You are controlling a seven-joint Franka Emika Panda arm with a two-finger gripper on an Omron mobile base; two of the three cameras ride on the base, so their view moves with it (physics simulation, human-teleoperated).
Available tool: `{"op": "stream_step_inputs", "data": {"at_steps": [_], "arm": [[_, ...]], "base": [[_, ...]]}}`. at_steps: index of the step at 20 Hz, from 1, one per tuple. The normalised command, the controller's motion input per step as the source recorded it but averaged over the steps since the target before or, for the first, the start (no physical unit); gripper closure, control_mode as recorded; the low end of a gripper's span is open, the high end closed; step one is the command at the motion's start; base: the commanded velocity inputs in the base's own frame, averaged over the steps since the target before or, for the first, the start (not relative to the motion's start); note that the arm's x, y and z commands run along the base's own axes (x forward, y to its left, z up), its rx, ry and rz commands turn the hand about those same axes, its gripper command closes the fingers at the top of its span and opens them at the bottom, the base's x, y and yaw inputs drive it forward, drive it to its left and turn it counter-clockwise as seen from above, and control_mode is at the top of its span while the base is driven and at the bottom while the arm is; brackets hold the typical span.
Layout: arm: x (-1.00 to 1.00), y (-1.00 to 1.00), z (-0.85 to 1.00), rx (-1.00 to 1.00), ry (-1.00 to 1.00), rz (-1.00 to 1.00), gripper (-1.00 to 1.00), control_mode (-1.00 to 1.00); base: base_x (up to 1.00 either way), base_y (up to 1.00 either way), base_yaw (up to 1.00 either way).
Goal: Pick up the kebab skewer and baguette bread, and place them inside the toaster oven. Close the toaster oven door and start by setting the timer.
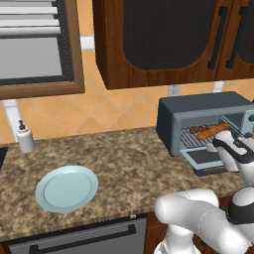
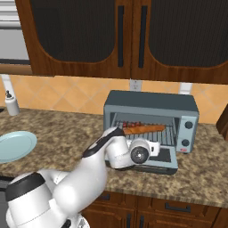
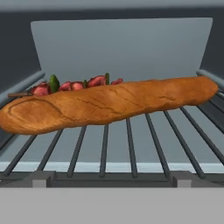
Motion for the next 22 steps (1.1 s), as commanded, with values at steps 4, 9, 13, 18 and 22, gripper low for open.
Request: {"op": "stream_step_inputs", "data": {"at_steps": [4,9,13,18,22], "arm": [[0.31,0.0,0.0,0.0,0.0,0.0,-1.0,-1.0],[0.28,0.0,0.0,0.0,0.0,0.0,-1.0,-1.0],[0.29,0.0,0.0,0.0,0.0,0.0,-1.0,-1.0],[0.29,0.0,0.0,0.0,0.0,0.0,-1.0,-1.0],[0.25,0.0,0.0,0.0,0.0,0.0,-1.0,-1.0]], "base": [[0.0,0.0,0.0],[0.0,0.0,0.0],[0.0,0.0,0.0],[0.0,0.0,0.0],[0.0,0.0,0.0]]}}
